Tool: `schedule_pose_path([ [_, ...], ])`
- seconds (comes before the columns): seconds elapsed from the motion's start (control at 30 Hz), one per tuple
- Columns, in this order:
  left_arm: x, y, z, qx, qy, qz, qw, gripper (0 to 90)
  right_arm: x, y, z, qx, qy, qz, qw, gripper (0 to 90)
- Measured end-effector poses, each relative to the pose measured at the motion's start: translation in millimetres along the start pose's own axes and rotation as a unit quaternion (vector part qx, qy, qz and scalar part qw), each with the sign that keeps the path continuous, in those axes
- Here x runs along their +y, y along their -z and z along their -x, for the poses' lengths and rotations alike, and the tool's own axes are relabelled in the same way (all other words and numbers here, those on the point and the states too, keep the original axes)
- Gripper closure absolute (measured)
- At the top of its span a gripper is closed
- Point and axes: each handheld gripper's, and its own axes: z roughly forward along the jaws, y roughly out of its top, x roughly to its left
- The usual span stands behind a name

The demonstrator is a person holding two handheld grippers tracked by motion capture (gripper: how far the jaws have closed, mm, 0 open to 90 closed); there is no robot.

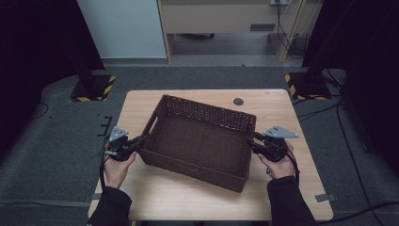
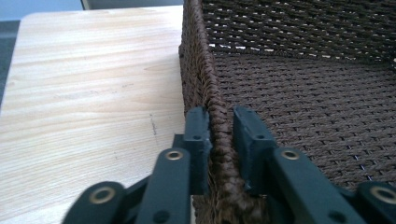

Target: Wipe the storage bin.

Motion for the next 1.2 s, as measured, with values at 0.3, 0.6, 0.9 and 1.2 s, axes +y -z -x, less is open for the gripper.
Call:
schedule_pose_path([
  [0.3, 0.3, 31.1, 5.1, -0.007, 0.002, 0.025, 0.9997, 65.2, -2.2, 3.8, -4.1, 0.001, 0.007, -0.005, 1.0000, 59.5],
  [0.6, -1.0, 35.3, 22.5, -0.021, 0.000, 0.019, 0.9996, 63.6, -6.6, 15.3, -11.2, 0.008, 0.006, -0.009, 0.9999, 58.5],
  [0.9, -1.8, 20.4, 26.8, -0.012, -0.024, 0.025, 0.9993, 66.4, 1.4, 10.4, -7.0, -0.018, 0.018, 0.003, 0.9997, 52.8],
  [1.2, -0.4, 30.0, 20.9, 0.016, -0.014, 0.035, 0.9992, 58.9, -1.3, -1.4, -1.9, -0.020, 0.003, -0.009, 0.9998, 53.5],
])
